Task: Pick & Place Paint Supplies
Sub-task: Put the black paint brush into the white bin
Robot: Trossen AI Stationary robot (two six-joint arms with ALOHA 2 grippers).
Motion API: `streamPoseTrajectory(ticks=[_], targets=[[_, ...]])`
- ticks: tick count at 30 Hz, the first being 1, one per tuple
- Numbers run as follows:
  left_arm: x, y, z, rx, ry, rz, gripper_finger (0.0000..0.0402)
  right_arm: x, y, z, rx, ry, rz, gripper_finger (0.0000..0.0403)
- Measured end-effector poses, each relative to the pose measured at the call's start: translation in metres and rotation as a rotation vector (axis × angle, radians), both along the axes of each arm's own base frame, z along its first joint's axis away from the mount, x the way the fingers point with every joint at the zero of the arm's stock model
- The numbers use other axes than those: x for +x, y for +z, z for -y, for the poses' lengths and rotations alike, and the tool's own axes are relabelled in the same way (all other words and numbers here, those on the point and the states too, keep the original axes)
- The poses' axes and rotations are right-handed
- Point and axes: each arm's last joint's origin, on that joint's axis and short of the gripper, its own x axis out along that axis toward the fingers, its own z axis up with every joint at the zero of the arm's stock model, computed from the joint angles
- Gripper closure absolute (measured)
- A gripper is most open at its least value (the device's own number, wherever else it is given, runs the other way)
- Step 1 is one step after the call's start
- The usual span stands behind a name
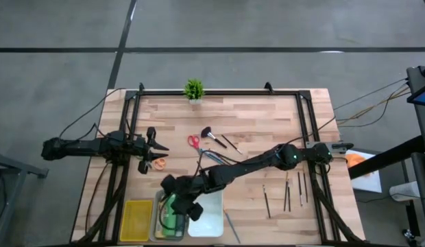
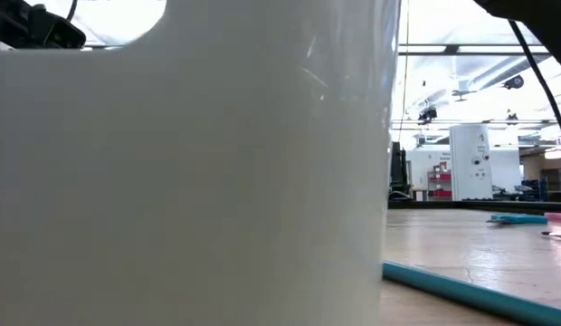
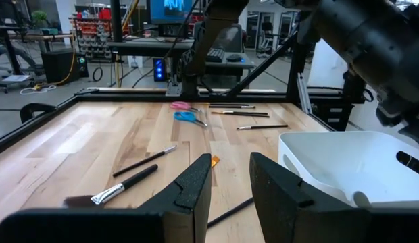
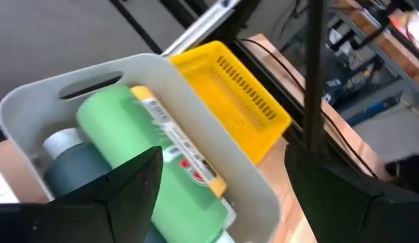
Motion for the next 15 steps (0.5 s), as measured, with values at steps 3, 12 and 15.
streamPoseTrajectory(ticks=[3,12,15], targets=[[0.0,0.0,0.0,0.0,0.0,0.0,0.0297,0.0,0.006,0.004,0.048,-0.037,-0.011,0.0094],[0.0,0.0,0.0,0.0,0.0,0.0,0.0297,0.002,0.035,0.017,0.212,-0.12,0.054,0.0094],[0.0,0.0,0.0,0.0,0.0,0.0,0.0297,0.001,0.055,0.02,0.296,-0.14,0.129,0.0094]])
